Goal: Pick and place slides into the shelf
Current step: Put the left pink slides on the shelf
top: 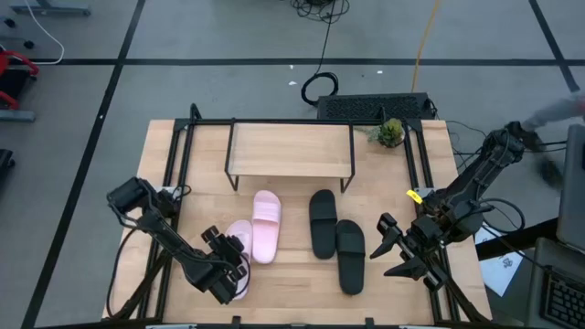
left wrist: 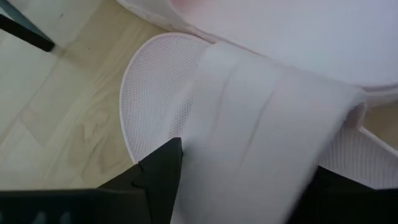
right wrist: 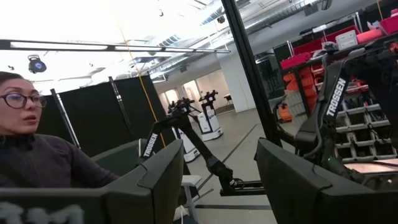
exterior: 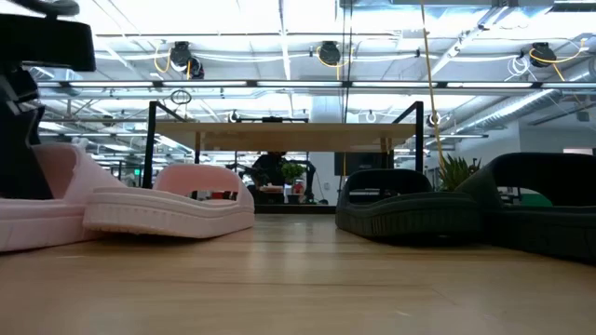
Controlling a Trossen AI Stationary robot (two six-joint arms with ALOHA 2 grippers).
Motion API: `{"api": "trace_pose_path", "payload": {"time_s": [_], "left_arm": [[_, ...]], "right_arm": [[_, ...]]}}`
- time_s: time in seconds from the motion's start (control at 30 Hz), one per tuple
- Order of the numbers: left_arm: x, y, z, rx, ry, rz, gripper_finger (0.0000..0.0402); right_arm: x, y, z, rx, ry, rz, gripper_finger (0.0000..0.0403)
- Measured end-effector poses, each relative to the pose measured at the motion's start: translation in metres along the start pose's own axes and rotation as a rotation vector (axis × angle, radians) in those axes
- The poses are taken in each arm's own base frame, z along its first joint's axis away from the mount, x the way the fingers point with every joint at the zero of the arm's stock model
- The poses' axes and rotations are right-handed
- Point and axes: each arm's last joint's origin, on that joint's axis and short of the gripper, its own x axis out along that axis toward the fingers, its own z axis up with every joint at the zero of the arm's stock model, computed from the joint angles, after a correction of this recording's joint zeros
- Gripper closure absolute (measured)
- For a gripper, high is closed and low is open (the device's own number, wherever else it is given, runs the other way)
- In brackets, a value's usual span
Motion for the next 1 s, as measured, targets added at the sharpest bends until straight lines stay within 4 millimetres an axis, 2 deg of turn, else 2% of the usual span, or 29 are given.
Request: {"api": "trace_pose_path", "payload": {"time_s": [0.1, 0.2, 0.4, 0.43, 0.67, 0.8, 1.0], "left_arm": [[0.000, 0.000, 0.000, -0.025, -0.009, 0.002, 0.0197], [-0.001, 0.001, 0.001, -0.035, -0.023, 0.001, 0.0231], [0.000, 0.002, 0.004, 0.002, -0.005, 0.003, 0.0375], [0.000, 0.002, 0.005, 0.004, -0.003, 0.003, 0.0387], [-0.007, -0.001, 0.010, -0.004, 0.052, -0.020, 0.0397], [-0.038, -0.002, 0.021, 0.000, 0.076, -0.045, 0.0399], [-0.109, 0.016, 0.056, 0.087, 0.018, 0.069, 0.0400]], "right_arm": [[0.000, 0.000, 0.000, 0.000, 0.000, 0.000, 0.0209], [0.000, 0.000, 0.000, 0.000, -0.001, -0.005, 0.0209], [0.000, -0.002, 0.000, -0.021, -0.011, -0.053, 0.0209], [0.000, -0.002, 0.000, -0.027, -0.011, -0.053, 0.0209], [0.000, -0.002, 0.000, -0.025, -0.011, -0.053, 0.0209], [0.000, -0.002, 0.000, -0.025, -0.012, -0.052, 0.0209], [0.000, -0.002, 0.000, -0.026, -0.010, -0.049, 0.0209]]}}
